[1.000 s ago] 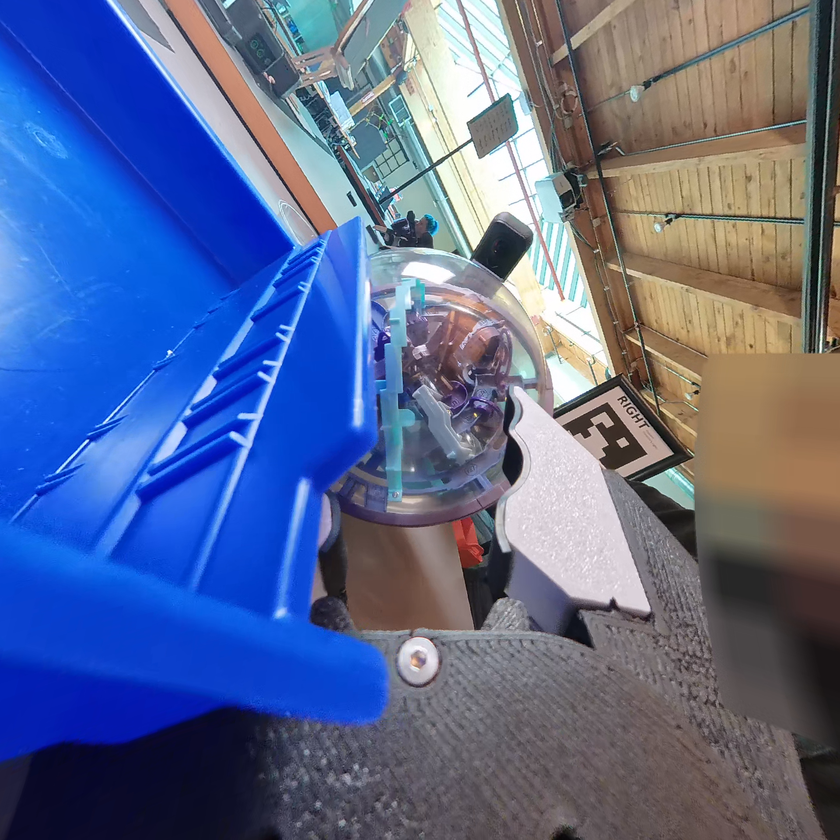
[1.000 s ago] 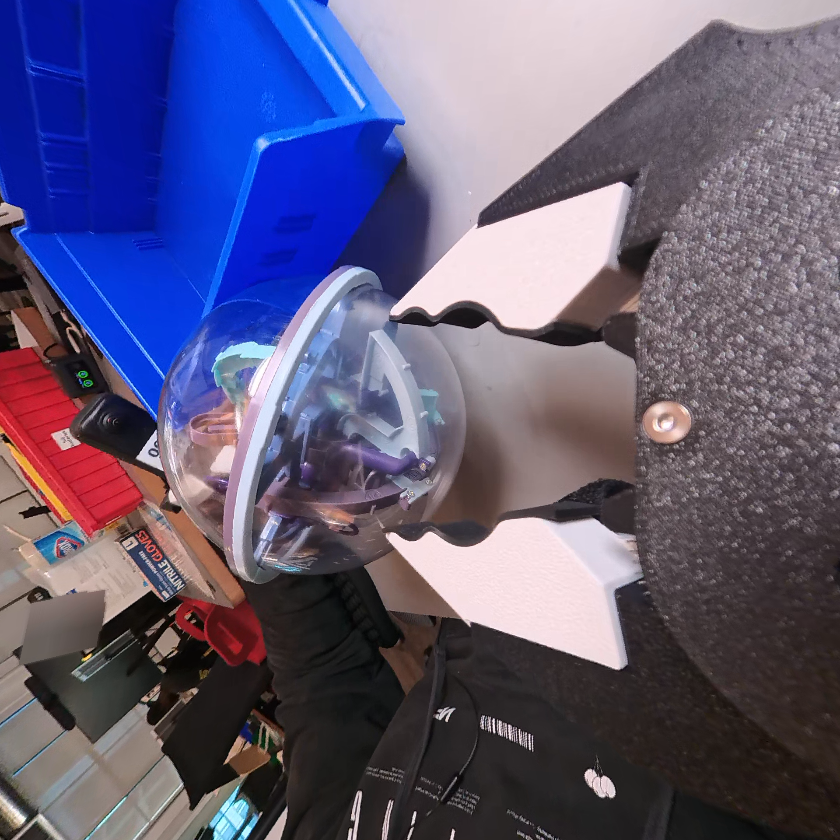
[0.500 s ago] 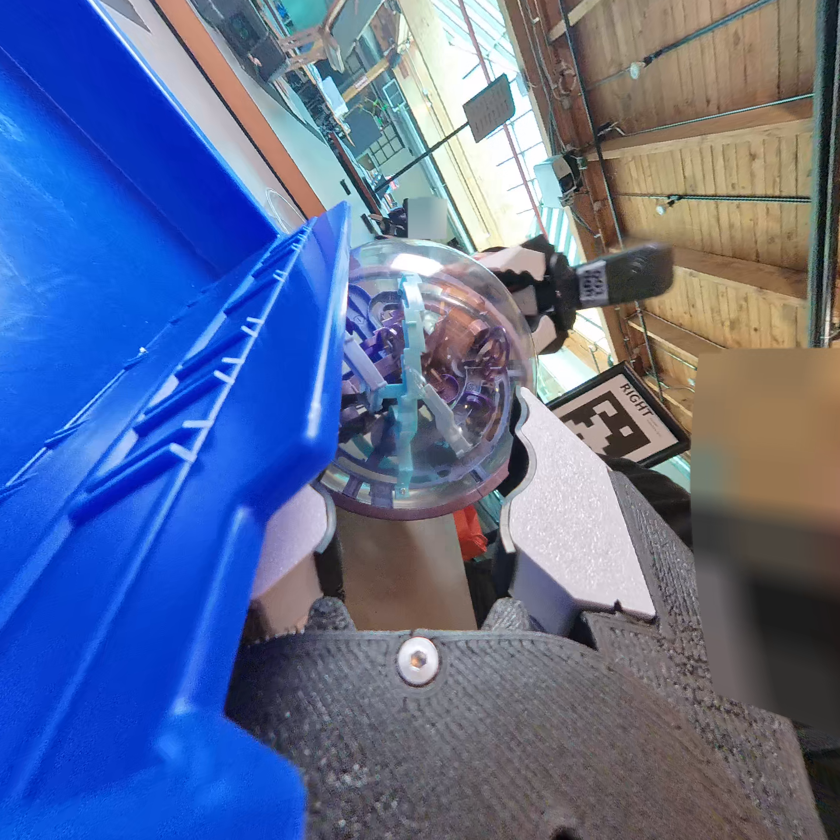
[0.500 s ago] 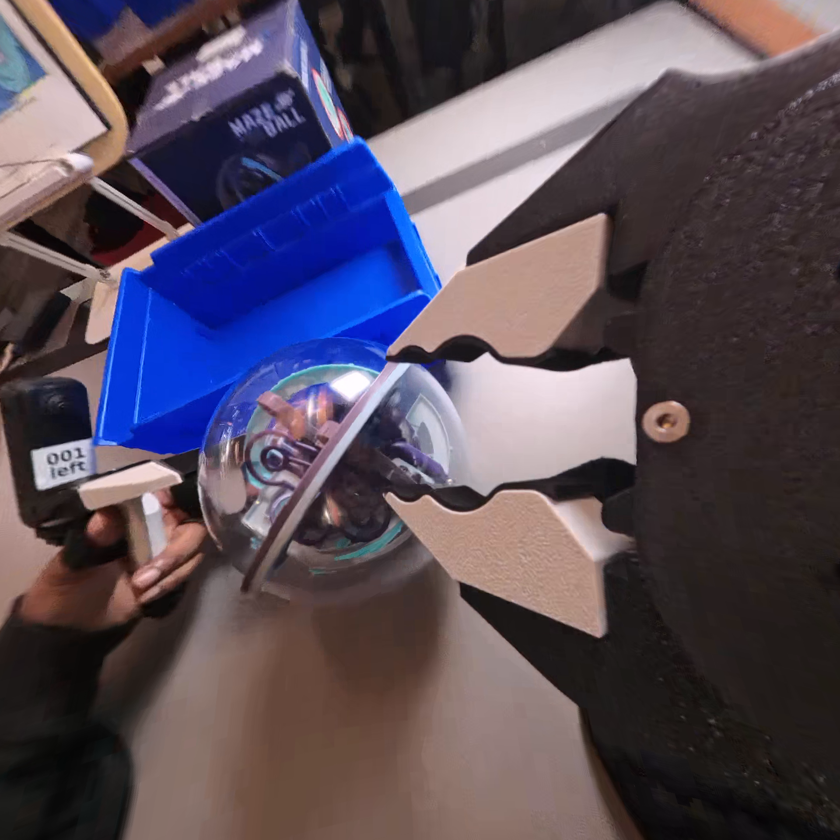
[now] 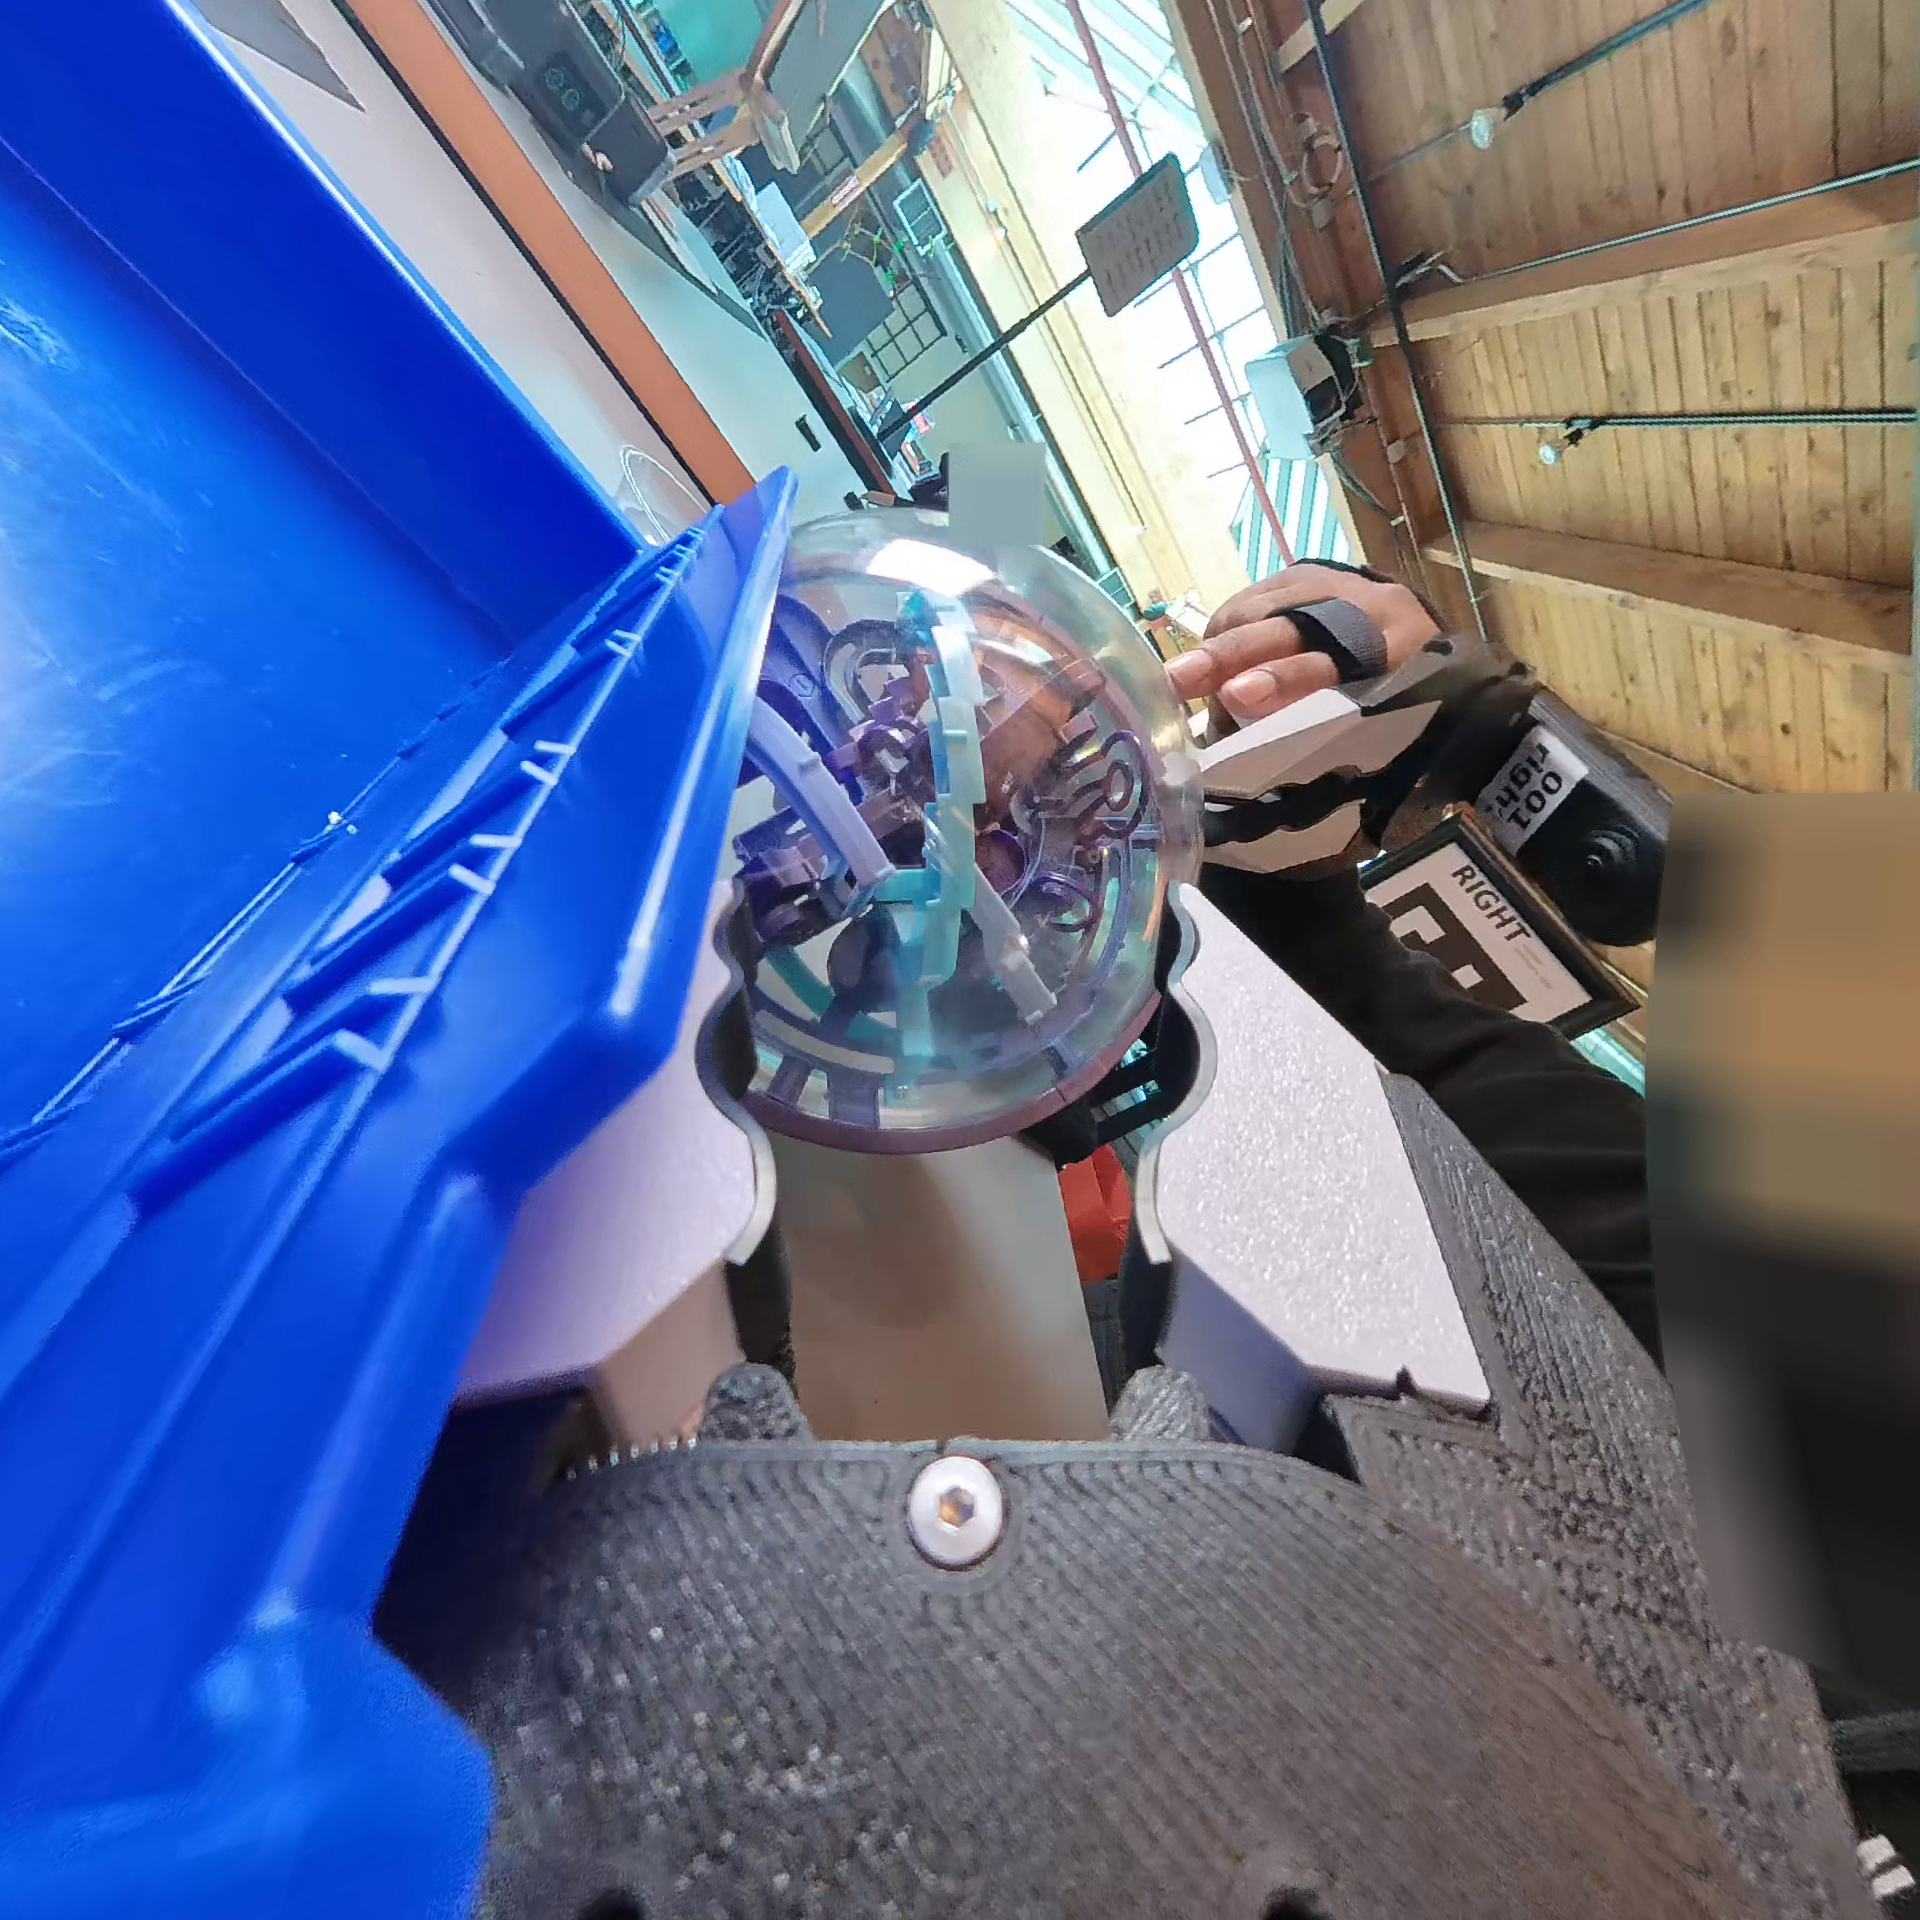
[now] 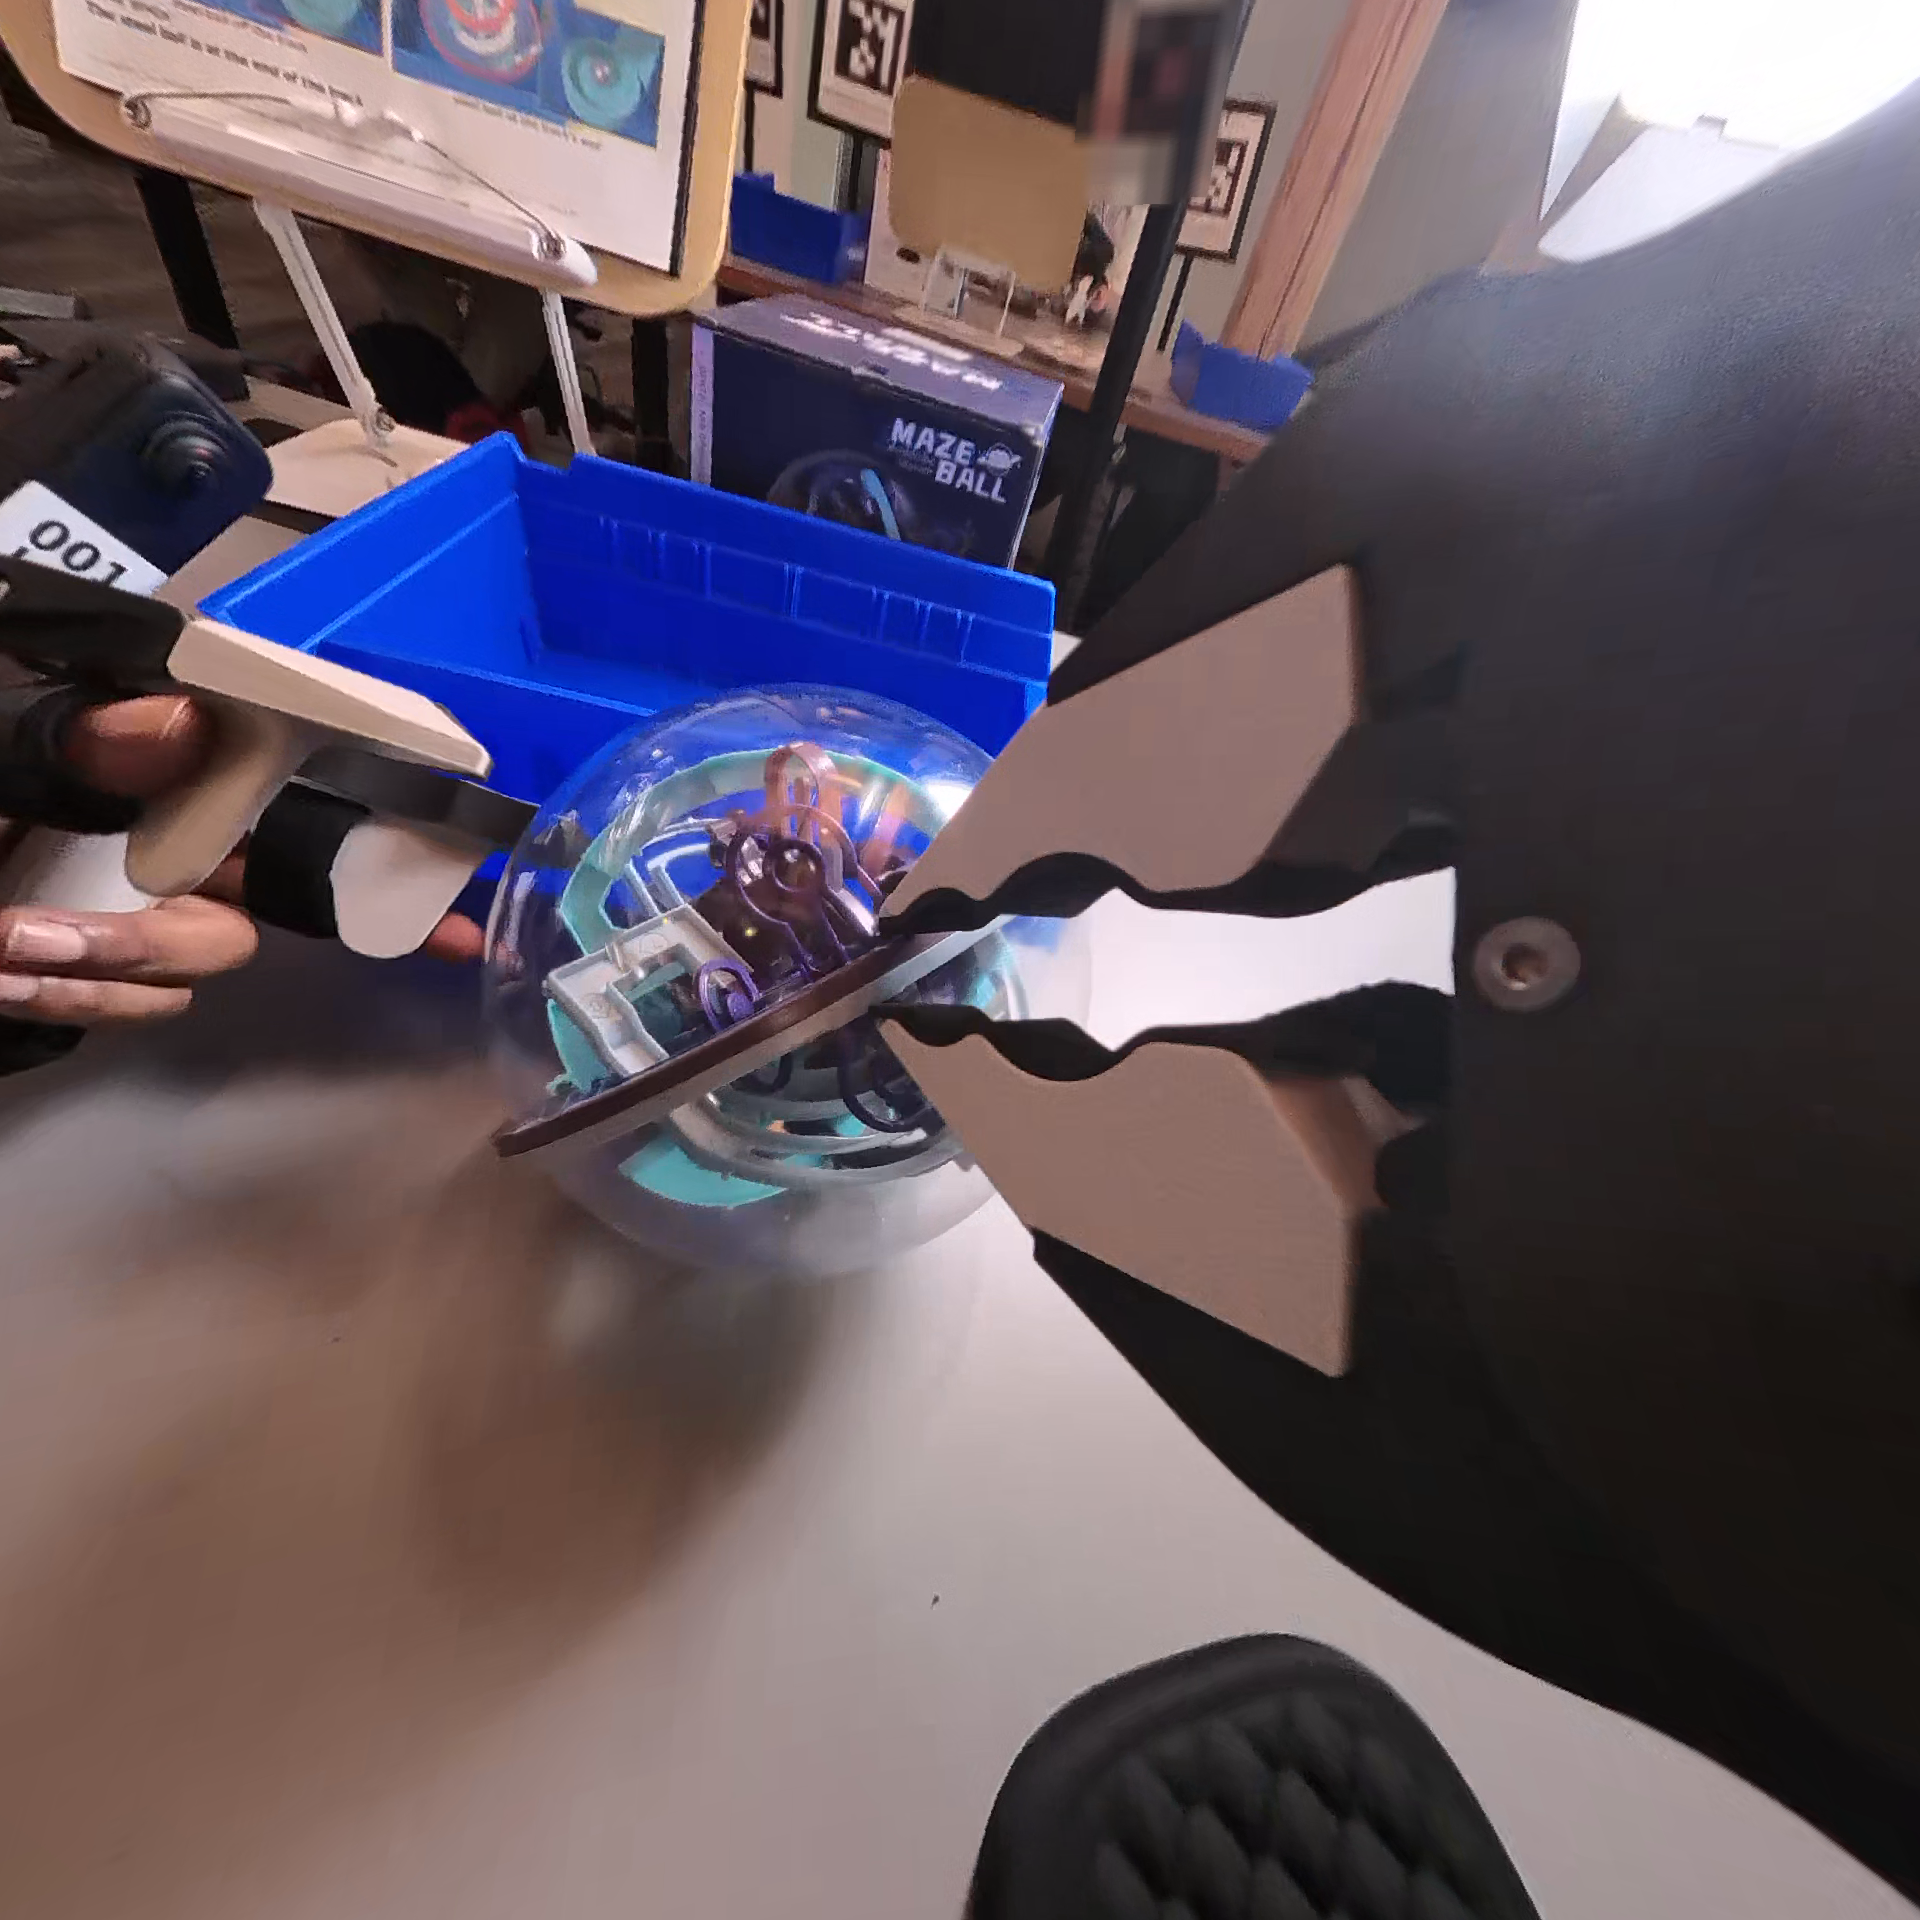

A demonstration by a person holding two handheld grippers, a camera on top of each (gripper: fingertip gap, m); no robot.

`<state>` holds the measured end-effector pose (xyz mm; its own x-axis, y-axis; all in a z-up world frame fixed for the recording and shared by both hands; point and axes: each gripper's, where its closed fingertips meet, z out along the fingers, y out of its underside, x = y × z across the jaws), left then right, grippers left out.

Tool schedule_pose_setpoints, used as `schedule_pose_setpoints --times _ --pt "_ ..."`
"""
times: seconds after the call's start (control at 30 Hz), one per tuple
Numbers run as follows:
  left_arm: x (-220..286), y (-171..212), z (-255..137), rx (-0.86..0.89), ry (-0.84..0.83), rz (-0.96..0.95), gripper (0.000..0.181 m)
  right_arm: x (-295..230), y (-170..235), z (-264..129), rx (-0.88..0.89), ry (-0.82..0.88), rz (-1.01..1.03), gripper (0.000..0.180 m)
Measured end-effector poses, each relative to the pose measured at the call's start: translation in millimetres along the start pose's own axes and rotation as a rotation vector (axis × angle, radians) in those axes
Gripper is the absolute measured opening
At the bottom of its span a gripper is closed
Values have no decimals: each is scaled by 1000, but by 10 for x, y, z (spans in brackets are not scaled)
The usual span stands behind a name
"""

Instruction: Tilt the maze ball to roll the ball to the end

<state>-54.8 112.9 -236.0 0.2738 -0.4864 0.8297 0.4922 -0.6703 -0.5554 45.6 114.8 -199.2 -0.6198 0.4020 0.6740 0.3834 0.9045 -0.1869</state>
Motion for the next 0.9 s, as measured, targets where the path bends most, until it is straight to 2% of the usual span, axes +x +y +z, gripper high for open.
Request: schedule_pose_setpoints --times 0.33,0.47,0.6,0.73,0.8,0.9 --pt "-83 140 -24 -53 -28 -24 76 -27 -83 -6 -1 103 -100 6" --pt "-189 292 -76 -101 -90 -39 71 -32 -52 -20 2 121 -93 6" --pt "-112 372 -43 -131 -79 -37 67 -7 -22 -22 17 128 -63 6" --pt "25 555 123 -209 -70 123 69 49 -10 -23 28 130 -43 6" --pt "-24 613 186 -249 -160 302 70 91 4 -25 35 133 -38 6" --pt "-191 646 205 -322 -336 610 58 122 -3 -19 46 132 -51 6"
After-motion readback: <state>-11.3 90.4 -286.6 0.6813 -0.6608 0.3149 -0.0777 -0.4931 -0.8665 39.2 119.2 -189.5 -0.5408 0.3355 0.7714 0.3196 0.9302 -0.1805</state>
